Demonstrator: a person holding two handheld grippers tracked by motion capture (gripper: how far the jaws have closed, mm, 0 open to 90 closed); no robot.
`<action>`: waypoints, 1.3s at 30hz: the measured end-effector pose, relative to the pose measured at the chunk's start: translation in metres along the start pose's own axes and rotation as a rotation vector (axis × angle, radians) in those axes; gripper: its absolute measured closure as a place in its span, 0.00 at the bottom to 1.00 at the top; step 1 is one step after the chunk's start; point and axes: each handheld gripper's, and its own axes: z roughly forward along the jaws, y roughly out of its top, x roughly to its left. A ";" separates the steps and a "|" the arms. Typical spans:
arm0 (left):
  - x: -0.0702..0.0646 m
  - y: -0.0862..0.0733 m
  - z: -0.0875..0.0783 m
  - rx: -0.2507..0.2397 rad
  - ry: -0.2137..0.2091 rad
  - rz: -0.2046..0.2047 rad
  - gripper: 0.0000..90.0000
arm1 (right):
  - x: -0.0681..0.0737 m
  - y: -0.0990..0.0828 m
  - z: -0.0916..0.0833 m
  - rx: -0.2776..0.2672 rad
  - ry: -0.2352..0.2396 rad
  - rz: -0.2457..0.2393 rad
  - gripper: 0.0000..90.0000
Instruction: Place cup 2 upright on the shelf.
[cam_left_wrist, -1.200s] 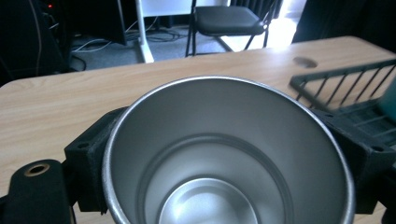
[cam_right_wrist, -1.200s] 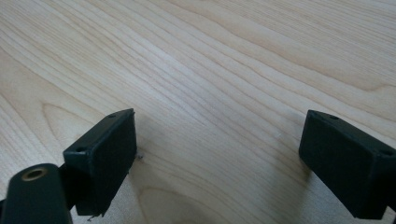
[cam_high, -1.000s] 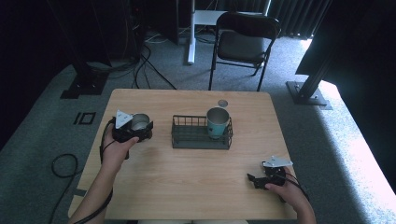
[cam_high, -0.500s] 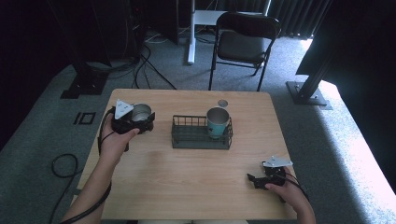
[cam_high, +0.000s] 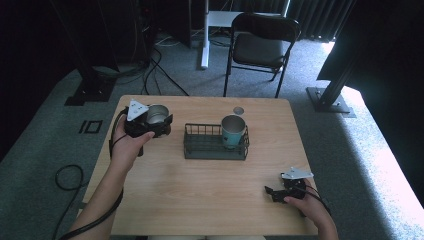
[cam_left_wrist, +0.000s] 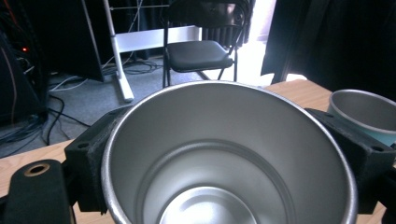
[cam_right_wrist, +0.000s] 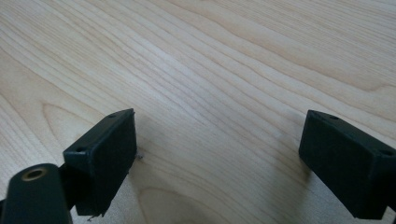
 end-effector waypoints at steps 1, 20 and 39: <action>-0.001 0.001 0.001 0.003 -0.004 0.006 0.15 | 0.000 0.000 0.000 0.000 0.000 0.000 0.12; -0.031 0.014 0.022 -0.002 -0.073 0.042 0.15 | 0.000 0.000 0.000 -0.001 0.000 0.000 0.12; -0.058 0.015 0.057 -0.023 -0.176 0.064 0.15 | 0.000 0.000 0.000 -0.001 0.000 -0.001 0.12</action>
